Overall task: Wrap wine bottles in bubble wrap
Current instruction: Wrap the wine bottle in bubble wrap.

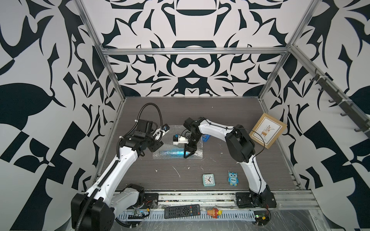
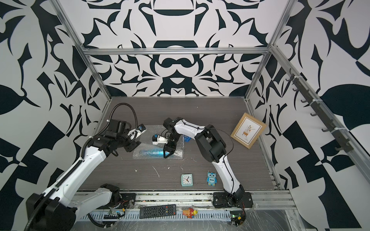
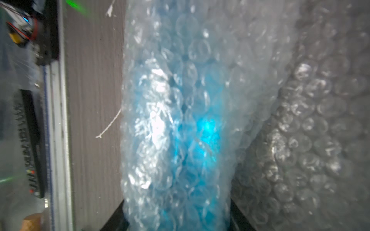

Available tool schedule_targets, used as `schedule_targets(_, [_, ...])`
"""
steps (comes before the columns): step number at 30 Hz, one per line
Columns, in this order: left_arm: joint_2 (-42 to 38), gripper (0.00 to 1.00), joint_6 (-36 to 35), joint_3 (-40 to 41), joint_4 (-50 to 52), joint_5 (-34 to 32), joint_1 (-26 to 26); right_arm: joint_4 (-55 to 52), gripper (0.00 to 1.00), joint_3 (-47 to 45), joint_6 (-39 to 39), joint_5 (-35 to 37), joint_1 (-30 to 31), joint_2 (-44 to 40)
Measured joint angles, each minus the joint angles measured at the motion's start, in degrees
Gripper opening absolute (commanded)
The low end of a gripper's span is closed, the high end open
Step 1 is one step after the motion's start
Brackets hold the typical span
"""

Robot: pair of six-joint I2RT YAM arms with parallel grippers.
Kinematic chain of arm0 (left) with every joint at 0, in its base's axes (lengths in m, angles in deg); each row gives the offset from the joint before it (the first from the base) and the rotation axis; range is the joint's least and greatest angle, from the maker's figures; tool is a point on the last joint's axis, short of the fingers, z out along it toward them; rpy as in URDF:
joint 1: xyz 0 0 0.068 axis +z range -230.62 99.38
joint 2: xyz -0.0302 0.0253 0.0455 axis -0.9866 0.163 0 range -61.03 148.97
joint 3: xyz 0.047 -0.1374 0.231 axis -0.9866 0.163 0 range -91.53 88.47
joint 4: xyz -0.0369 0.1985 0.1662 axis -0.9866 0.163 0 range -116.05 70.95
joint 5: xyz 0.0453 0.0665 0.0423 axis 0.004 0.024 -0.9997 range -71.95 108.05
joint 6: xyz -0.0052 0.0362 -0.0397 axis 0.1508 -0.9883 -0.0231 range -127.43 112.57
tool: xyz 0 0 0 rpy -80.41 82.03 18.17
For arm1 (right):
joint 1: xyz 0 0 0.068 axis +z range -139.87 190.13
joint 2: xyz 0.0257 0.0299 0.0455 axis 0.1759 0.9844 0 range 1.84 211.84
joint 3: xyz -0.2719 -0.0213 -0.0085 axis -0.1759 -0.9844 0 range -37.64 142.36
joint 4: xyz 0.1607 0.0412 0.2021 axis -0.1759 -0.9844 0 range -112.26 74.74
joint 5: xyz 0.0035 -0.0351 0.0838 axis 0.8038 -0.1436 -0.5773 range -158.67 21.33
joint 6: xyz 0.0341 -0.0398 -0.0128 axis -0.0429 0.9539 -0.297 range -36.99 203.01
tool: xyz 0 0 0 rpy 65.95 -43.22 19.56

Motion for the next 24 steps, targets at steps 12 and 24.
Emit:
schedule_targets(12, [-0.61, 0.66, -12.72, 10.38, -2.86, 7.02, -22.80, -9.25, 0.28, 4.74, -1.42, -11.37, -2.19, 5.92])
schedule_targets(24, [14.49, 0.72, -18.84, 10.23, -15.39, 5.88, -23.41, -12.59, 0.31, 5.81, -0.98, -13.66, -2.10, 7.48])
